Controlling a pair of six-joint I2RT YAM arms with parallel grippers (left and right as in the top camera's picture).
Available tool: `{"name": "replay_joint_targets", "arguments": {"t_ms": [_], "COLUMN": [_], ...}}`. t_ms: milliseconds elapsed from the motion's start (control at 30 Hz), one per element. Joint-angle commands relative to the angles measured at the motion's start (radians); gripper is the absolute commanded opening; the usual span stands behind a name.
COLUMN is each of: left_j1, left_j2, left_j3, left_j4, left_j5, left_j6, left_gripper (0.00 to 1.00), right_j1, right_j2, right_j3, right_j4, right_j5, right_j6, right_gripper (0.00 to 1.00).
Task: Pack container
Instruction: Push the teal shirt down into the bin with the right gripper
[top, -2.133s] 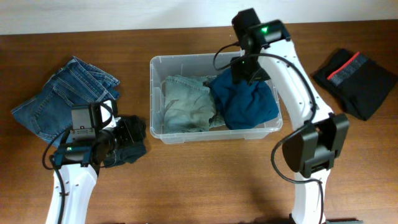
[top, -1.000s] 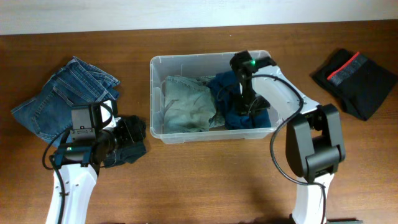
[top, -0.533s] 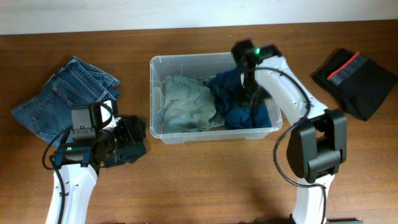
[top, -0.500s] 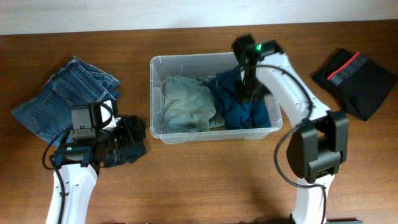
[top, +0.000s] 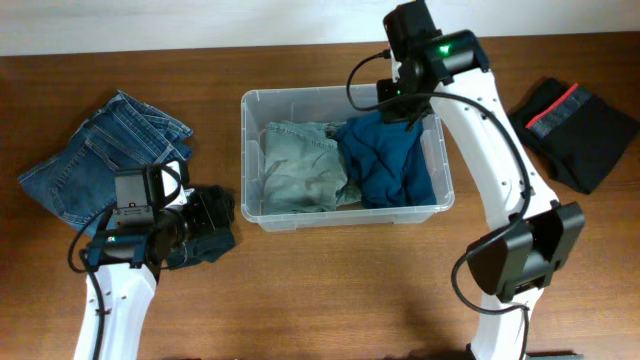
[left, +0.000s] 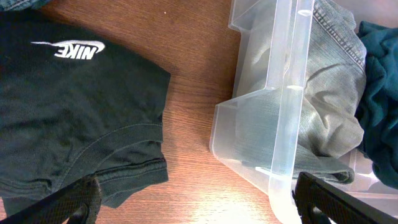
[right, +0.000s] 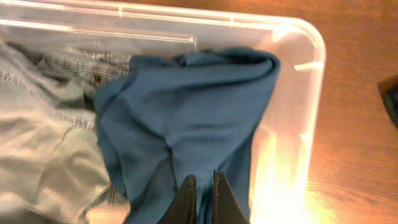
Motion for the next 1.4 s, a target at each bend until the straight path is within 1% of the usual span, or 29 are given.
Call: {"name": "replay_joint_targets", "arguments": {"t_ms": [0, 267, 533, 600, 700, 800, 933, 1100, 1267, 1367], "left_j1": [-0.003, -0.003, -0.003, -0.003, -0.003, -0.003, -0.003, -0.003, -0.003, -0.003], "left_j2": [-0.002, -0.002, -0.001, -0.002, -0.002, -0.002, -0.001, -0.002, -0.002, -0.002], "left_j3": [0.004, 0.004, 0.004, 0.004, 0.004, 0.004, 0.004, 0.004, 0.004, 0.004], "left_j4": [0.002, 0.002, 0.002, 0.002, 0.002, 0.002, 0.002, 0.002, 0.002, 0.002], "left_j5": [-0.006, -0.006, -0.006, -0.006, -0.006, -0.006, -0.006, -0.006, -0.006, -0.006], "left_j6": [0.016, 0.016, 0.016, 0.016, 0.016, 0.016, 0.016, 0.016, 0.016, 0.016], "left_gripper": [1.00, 0.99, 1.00, 0.99, 0.99, 0.99, 1.00, 0.99, 0.99, 0.99], "right_j1": [0.004, 0.002, -0.048, -0.067, -0.085, -0.087, -0.086, -0.085, -0.084, -0.077], "right_j2": [0.026, 0.026, 0.026, 0.026, 0.026, 0.019, -0.012, -0.055, -0.072, -0.072], "right_j3": [-0.092, -0.370, -0.700, -0.773, -0.830, -0.821, -0.726, -0.500, -0.235, -0.124], "right_j4": [0.075, 0.372, 0.759, 0.835, 0.884, 0.867, 0.781, 0.557, 0.273, 0.116], "right_j5": [0.023, 0.035, 0.005, -0.035, -0.068, -0.072, -0.130, -0.154, -0.157, -0.177], "right_j6": [-0.003, -0.003, 0.043, 0.043, 0.042, 0.035, 0.008, 0.008, 0.008, 0.008], "right_gripper": [0.04, 0.04, 0.04, 0.04, 0.04, 0.04, 0.04, 0.04, 0.04, 0.05]}}
